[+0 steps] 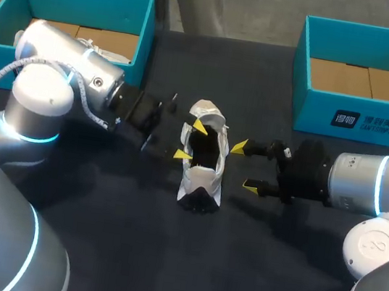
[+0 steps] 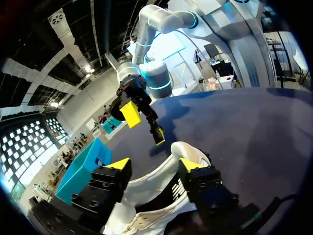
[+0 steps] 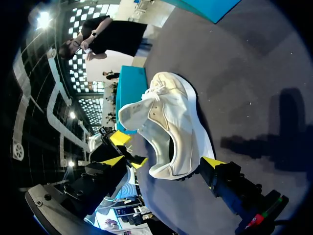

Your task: Take the shoe out of the shoebox, open the shoe tongue, remove and reinsert the insole, then place the shoe into the shoebox

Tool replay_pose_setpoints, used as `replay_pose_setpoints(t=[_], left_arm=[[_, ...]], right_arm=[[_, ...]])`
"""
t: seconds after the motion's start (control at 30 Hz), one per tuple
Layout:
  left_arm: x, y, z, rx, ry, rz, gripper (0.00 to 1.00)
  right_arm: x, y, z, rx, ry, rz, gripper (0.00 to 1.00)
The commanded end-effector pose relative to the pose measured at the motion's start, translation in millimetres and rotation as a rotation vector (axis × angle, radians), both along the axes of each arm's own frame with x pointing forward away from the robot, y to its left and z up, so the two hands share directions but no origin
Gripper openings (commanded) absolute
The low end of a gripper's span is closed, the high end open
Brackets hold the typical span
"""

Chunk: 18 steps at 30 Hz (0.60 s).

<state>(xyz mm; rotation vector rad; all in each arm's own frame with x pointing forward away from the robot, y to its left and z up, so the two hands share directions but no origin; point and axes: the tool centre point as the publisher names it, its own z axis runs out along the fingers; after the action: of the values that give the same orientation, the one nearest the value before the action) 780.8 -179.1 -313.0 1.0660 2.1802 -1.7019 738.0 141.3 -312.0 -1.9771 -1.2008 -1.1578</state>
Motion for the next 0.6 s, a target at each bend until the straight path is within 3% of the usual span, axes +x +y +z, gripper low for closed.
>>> replay_pose_setpoints(t=[0.03,0.07,0.6], left_arm=[[10.2,2.0,7.1,0.034,-0.006,-0.043,0.17],[10.7,1.9,7.8,0.043,-0.017,-0.048,0.0],[13.7,0.9,9.3,0.07,-0.04,-0.072,0.0]], right_arm=[[-0.4,1.5,0.8,-0.005,0.001,-0.003,1.0],[-0.4,1.5,0.8,-0.005,0.001,-0.003,1.0],[-0.4,1.5,0.8,-0.005,0.001,-0.003,1.0]])
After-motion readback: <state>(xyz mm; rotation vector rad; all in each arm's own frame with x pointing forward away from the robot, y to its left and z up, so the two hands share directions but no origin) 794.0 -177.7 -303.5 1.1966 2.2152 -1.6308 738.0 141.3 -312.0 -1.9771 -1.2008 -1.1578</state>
